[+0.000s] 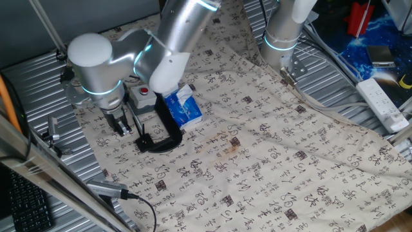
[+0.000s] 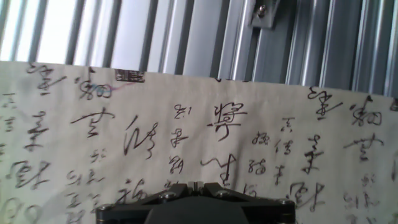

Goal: Turn the hands of a clock

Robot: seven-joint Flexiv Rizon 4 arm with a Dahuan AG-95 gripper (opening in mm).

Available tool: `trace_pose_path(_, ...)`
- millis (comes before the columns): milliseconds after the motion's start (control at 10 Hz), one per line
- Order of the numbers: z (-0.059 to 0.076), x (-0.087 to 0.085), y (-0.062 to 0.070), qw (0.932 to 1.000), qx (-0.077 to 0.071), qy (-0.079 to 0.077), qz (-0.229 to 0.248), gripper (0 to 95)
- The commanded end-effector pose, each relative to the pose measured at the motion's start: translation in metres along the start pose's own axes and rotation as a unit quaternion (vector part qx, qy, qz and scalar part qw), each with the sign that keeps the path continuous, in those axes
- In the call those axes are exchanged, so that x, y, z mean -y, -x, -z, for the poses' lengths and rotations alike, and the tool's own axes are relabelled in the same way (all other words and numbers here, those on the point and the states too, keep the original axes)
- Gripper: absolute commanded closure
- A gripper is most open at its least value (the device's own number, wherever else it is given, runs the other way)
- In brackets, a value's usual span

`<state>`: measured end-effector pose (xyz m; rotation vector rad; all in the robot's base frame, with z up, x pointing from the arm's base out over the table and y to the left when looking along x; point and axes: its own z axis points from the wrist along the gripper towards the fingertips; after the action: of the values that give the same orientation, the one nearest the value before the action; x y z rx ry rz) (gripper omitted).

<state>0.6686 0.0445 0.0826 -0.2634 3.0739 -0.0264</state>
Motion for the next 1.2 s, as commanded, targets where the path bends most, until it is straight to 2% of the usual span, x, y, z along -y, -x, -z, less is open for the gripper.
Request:
trace_pose_path(100, 0.027, -0.010, -0.011, 0.9999, -0.006, 0.001, -0.013, 95.0)
trace_pose_path(200, 0.039, -0.016, -0.019, 0.9997, -0.007, 0.002, -0.022, 95.0)
trace_pose_path(300, 0.051, -0.023, -0.035, 0.9994, -0.002, 0.008, -0.034, 95.0)
trace_pose_path(400, 0.056, -0.027, -0.050, 0.9990, 0.000, 0.010, -0.045, 95.0)
trace_pose_path(500, 0.057, -0.027, -0.054, 0.9989, 0.000, 0.009, -0.046, 95.0)
trace_pose_path(700, 0.068, -0.013, -0.076, 0.9987, -0.001, 0.015, -0.048, 95.0)
trace_pose_path(1200, 0.074, -0.008, -0.081, 0.9985, 0.002, 0.014, -0.053, 95.0)
